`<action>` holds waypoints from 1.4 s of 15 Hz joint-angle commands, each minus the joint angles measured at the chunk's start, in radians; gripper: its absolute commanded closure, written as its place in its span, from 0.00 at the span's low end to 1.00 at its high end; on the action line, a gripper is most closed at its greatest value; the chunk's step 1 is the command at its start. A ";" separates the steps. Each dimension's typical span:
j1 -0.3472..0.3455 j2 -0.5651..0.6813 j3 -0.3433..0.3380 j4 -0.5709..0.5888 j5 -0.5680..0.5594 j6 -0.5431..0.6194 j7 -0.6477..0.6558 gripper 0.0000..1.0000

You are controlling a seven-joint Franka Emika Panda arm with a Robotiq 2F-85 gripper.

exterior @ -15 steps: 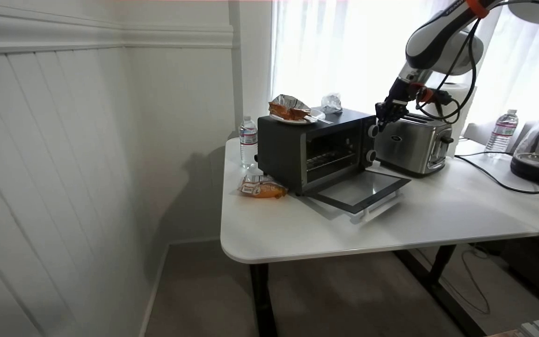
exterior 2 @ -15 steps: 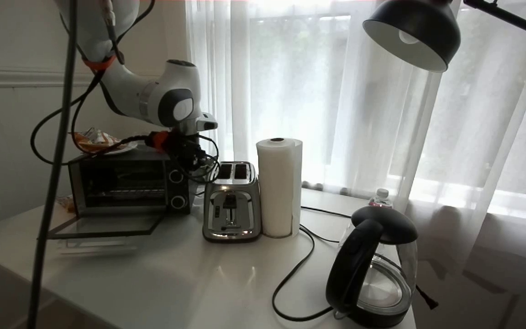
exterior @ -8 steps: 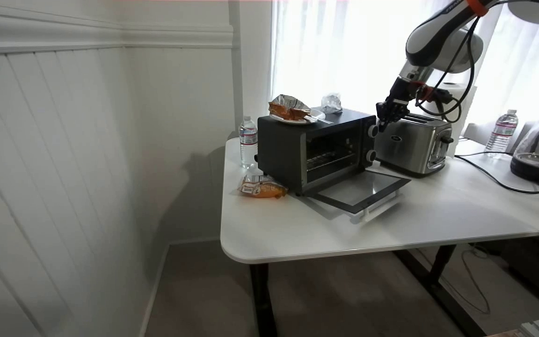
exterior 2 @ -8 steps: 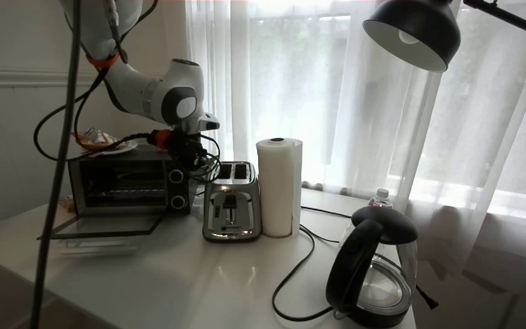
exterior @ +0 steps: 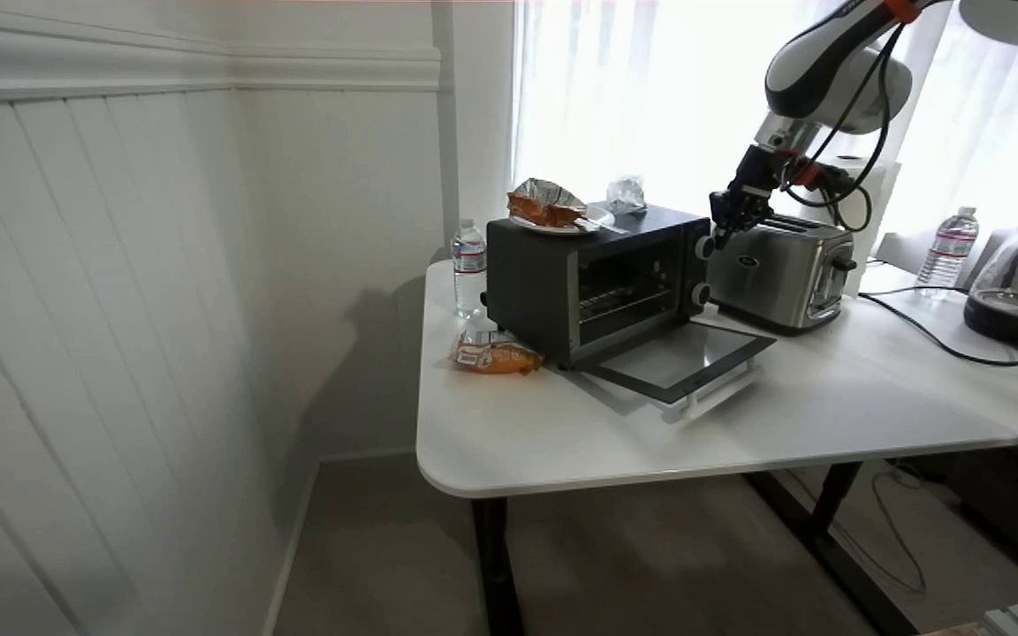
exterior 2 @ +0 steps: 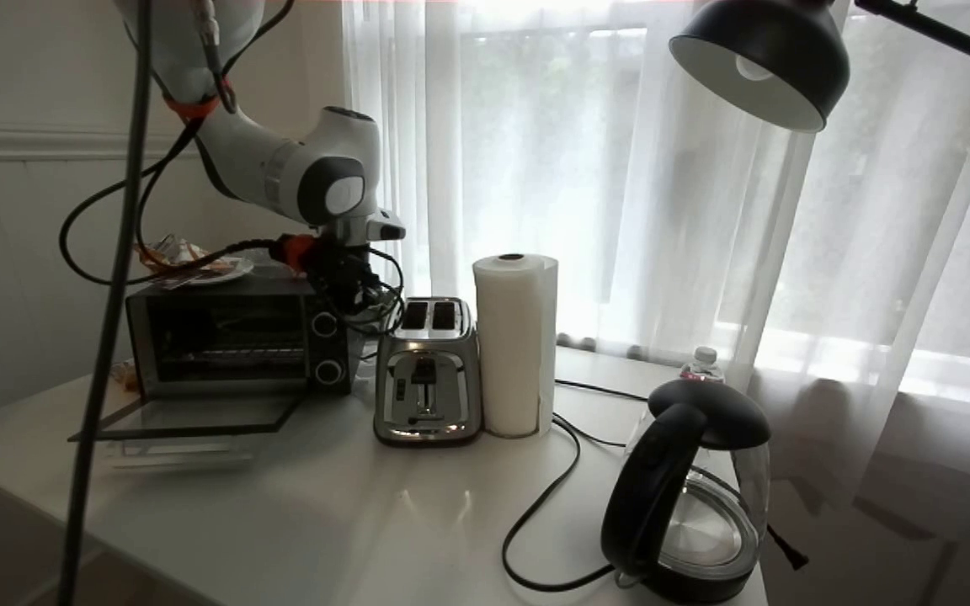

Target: Turn the top dial on the black oven to the left

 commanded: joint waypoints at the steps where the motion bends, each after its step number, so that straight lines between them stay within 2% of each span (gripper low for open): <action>1: -0.019 0.011 0.022 0.027 0.041 -0.036 -0.035 1.00; 21: -0.039 -0.033 0.051 0.027 0.131 -0.119 -0.117 1.00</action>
